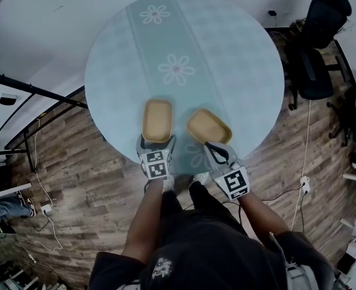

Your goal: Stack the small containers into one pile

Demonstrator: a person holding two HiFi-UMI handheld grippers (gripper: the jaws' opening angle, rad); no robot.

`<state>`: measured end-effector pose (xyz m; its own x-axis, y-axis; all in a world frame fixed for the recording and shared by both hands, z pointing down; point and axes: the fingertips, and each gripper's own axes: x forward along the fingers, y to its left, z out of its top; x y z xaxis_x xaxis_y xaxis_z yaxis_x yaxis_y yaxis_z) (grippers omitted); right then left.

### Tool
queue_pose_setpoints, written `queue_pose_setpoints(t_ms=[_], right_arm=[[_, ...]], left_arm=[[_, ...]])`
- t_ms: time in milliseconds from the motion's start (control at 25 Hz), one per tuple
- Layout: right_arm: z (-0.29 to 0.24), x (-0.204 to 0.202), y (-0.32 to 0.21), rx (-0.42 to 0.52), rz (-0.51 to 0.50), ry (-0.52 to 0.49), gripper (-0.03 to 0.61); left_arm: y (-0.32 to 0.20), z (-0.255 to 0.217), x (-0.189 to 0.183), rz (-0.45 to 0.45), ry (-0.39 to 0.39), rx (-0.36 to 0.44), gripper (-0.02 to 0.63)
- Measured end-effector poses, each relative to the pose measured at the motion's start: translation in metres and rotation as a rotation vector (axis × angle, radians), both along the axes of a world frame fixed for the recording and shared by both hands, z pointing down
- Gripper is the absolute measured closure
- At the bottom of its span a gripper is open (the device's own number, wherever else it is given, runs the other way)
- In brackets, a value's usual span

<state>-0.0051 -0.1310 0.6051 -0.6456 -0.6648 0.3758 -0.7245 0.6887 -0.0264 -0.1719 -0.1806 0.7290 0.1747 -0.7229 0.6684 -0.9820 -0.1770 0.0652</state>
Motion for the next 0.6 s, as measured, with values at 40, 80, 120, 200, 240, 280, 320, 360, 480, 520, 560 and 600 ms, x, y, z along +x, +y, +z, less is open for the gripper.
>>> queue_pose_setpoints(t_ms=[40,80,120,200,240,280,320,360,480,520,560,600], right_arm=[[0.001,0.001,-0.001,-0.002,0.002,0.0,0.577],[0.001,0.002,-0.002,-0.003,0.003,0.0,0.577],[0.001,0.003,-0.003,-0.003,0.005,0.001,0.577],[0.001,0.005,-0.005,-0.002,0.009,0.002,0.577],[0.001,0.005,-0.005,-0.002,0.011,0.002,0.577],[0.001,0.006,-0.006,-0.003,0.013,0.002,0.577],[0.002,0.006,-0.005,-0.006,0.015,0.002,0.577],[0.004,0.008,-0.005,-0.01,0.018,0.001,0.577],[0.004,0.011,-0.005,-0.011,0.025,0.002,0.577],[0.004,0.012,-0.005,-0.01,0.029,0.001,0.577],[0.004,0.012,-0.005,-0.009,0.032,-0.001,0.577],[0.004,0.011,-0.005,-0.01,0.034,-0.003,0.577]], left_arm=[[-0.001,0.001,-0.001,-0.002,-0.002,-0.006,0.074],[-0.002,0.001,-0.001,-0.005,-0.006,-0.009,0.074],[-0.003,0.001,-0.001,-0.006,-0.012,-0.008,0.075],[-0.004,0.001,-0.002,-0.004,-0.021,-0.003,0.075],[-0.005,0.001,-0.003,-0.002,-0.026,0.0,0.075],[-0.005,0.001,-0.004,0.0,-0.031,0.002,0.077],[-0.005,0.001,-0.005,0.002,-0.037,0.004,0.077],[-0.005,0.001,-0.005,0.004,-0.041,0.006,0.078],[-0.004,0.0,-0.005,0.002,-0.043,0.008,0.083],[-0.003,0.0,-0.005,0.001,-0.042,0.009,0.084],[-0.003,0.0,-0.006,-0.001,-0.041,0.011,0.086],[-0.002,-0.001,-0.006,-0.002,-0.041,0.014,0.088]])
